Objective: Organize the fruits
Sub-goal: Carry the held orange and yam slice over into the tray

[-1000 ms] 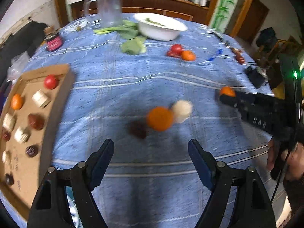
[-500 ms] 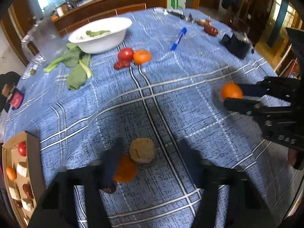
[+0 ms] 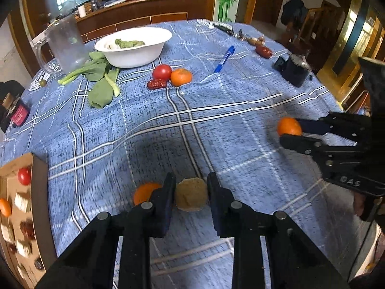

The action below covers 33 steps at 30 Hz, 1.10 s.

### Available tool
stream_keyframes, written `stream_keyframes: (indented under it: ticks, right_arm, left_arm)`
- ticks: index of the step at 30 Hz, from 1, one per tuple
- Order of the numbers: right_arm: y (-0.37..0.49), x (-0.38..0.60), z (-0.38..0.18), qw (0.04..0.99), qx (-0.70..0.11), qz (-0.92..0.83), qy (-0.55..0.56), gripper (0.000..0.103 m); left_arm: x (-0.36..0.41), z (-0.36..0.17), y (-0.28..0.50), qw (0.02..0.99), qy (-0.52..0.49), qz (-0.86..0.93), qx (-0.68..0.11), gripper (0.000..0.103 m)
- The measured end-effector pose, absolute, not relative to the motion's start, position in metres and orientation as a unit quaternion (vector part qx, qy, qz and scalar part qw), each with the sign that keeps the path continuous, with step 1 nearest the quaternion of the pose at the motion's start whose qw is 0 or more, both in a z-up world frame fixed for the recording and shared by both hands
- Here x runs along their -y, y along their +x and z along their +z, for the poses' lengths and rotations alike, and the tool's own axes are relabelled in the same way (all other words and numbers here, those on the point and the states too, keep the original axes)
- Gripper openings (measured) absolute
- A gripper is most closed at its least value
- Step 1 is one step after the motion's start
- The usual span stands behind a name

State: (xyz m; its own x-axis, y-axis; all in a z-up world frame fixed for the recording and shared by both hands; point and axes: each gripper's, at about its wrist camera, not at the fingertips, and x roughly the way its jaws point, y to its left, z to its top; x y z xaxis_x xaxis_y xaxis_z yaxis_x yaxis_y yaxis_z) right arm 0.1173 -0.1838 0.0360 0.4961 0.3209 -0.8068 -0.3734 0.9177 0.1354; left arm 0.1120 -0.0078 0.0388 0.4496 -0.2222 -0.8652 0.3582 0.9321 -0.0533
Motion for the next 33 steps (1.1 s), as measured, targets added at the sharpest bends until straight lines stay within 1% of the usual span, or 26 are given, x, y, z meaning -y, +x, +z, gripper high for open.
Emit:
stream_keyframes:
  ticks: [9, 15, 23, 33]
  right_arm:
    - [0.086, 0.175, 0.043, 0.864, -0.462, 0.194, -0.049, 0.036]
    - [0.061, 0.158, 0.041, 0.86, -0.468, 0.198, -0.051, 0.036]
    - [0.042, 0.114, 0.045, 0.854, -0.465, 0.225, -0.059, 0.036]
    - [0.04, 0.023, 0.067, 0.844, -0.439, 0.296, -0.087, 0.036]
  left_arm:
    - [0.004, 0.065, 0.07, 0.861, 0.035, -0.182, -0.475, 0.026]
    - [-0.019, 0.073, 0.042, 0.864, 0.008, -0.179, -0.47, 0.026]
    - [-0.079, 0.083, 0.002, 0.873, -0.028, -0.153, -0.463, 0.026]
    - [-0.165, 0.093, -0.036, 0.885, -0.075, -0.088, -0.45, 0.026]
